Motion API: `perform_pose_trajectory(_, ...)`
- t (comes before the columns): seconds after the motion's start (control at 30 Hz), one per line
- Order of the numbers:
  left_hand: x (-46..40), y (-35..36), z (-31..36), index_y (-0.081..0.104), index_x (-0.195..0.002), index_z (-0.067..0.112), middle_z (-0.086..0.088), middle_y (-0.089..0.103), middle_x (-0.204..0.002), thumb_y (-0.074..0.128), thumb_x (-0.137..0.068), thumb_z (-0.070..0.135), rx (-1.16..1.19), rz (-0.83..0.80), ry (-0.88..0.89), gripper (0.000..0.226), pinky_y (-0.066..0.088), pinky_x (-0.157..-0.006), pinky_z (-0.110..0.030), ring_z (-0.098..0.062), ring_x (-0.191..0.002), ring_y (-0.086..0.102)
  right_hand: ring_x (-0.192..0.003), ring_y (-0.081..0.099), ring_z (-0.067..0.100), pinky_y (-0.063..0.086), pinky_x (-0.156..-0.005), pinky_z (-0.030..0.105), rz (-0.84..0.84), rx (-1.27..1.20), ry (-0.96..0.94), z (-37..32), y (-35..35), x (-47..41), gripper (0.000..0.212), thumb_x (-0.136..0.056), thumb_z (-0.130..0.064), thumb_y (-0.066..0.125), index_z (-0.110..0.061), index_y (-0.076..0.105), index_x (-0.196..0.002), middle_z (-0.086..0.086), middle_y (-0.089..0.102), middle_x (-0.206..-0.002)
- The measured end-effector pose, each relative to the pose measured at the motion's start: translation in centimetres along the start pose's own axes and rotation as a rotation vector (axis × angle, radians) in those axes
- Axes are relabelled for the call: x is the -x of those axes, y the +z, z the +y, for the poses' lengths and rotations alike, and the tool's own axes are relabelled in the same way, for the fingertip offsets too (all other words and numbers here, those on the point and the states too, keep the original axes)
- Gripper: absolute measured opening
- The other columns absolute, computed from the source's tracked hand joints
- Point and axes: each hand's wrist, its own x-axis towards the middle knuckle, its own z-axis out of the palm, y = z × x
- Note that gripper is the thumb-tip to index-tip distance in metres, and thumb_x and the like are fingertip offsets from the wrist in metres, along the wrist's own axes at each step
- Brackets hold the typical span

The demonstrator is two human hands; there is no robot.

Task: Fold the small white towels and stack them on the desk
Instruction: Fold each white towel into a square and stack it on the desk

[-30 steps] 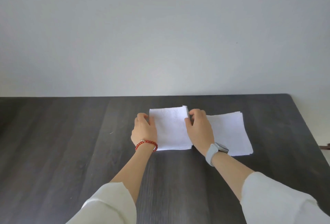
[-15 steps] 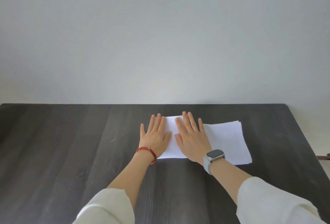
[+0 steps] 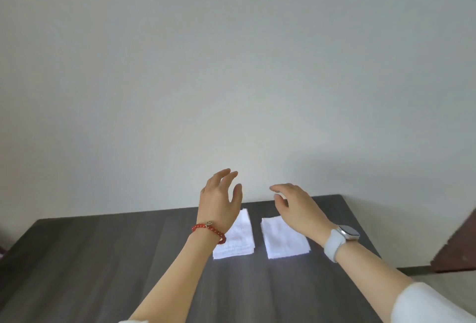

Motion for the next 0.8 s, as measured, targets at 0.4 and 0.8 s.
perform_pose_trajectory(0.4,19.0,6.2,29.1,0.063,-0.088,0.024,0.001,0.066,-0.096,0.052,-0.091,0.018,0.957,-0.308,-0.138,0.013,0.045,-0.080,-0.016,-0.016,-0.095,0.061,-0.106,0.057,0.014,0.043,-0.092,0.024,0.410,0.080,0.407,6.1,-21.6,33.0,0.027,-0.095,-0.014,0.043,-0.013,0.061,-0.115,0.000,0.063,-0.113)
perform_pose_trajectory(0.8,47.4,20.4,68.4,0.064,-0.093,0.014,0.005,0.062,-0.089,0.054,-0.090,0.010,0.965,-0.842,0.451,0.011,0.042,-0.066,-0.003,-0.003,-0.075,0.056,-0.086,0.059,0.015,0.040,-0.078,0.018,0.869,0.270,0.969,16.6,-41.4,78.3,0.023,-0.091,-0.010,0.048,-0.012,0.066,-0.105,-0.001,0.067,-0.103)
